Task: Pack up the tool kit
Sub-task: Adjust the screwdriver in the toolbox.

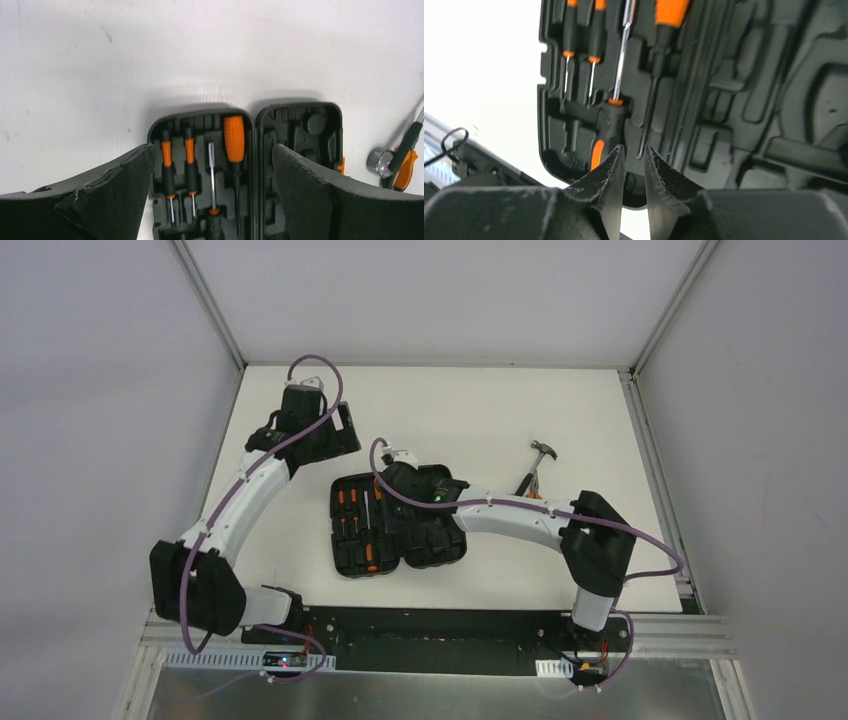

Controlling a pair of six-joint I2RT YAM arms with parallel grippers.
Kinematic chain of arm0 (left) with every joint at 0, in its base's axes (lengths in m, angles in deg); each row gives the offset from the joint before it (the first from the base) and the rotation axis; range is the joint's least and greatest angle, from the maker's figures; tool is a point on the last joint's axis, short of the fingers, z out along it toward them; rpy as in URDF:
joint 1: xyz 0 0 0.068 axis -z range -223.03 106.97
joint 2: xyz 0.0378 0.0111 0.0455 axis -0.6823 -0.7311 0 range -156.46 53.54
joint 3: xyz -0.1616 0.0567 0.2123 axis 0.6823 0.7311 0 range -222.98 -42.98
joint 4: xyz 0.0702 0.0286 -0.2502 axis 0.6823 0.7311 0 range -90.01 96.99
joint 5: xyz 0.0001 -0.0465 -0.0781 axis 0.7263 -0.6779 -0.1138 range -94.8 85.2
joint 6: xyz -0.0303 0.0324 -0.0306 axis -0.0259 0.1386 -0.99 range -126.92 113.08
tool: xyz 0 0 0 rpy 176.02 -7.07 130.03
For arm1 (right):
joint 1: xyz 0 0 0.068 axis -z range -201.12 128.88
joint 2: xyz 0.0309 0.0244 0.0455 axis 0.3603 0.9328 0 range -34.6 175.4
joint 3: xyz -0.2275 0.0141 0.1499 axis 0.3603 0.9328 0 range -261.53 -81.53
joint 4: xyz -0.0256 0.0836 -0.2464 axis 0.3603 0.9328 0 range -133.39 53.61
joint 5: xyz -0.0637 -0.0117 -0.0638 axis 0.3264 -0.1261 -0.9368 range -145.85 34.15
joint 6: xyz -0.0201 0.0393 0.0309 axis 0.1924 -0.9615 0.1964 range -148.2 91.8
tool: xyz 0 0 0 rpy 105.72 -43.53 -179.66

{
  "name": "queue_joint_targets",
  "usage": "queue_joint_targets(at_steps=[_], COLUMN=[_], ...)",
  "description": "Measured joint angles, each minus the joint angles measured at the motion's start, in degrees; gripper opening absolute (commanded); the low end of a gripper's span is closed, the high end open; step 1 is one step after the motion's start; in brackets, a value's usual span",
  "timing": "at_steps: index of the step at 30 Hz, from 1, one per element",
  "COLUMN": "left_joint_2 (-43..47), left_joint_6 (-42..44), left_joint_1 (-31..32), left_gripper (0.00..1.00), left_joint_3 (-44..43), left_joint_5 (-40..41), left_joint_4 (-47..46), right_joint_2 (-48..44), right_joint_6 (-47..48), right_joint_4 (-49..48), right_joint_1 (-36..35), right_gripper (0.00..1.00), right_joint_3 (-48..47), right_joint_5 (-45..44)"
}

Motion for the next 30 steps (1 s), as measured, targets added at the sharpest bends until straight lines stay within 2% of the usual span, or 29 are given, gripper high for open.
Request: queue_joint_targets(at_steps=[7, 10, 12, 20, 30], left_joint_2=[-17.14, -22.43, -24.09, -22.60, -12.24], left_joint_6=[1.53, 1.90, 1.90, 1.66, 1.75], left_joint_1=[-2.49, -2.80, -2.80, -2.80, -2.80], left_gripper=[0.91, 0.91, 0.90, 0.89, 0.89], left_joint_3=[-11.10, -13.03, -13.07, -12.76, -8.68], left_joint_5=[-5.33, -8.37, -9.84, -12.13, -10.05], left_joint_4=[-0.63, -0.24, 0.70, 3.74, 6.47], right_joint_2=[2.91, 4.61, 5.40, 7.23, 11.23], right_joint_6=[0.11, 0.17, 0.20, 0.09, 0.15], right_joint_4=[1.77, 4.04, 5.44, 10.71, 12.96], right_joint_1=[-4.33, -4.96, -4.87, -4.63, -4.50], right_gripper=[0.10, 0.01, 0.00, 0.00, 0.00], right_joint_3=[-0.55, -1.90, -2.51, -3.78, -7.63], right_joint_5=[2.82, 2.80, 2.78, 3.04, 3.63])
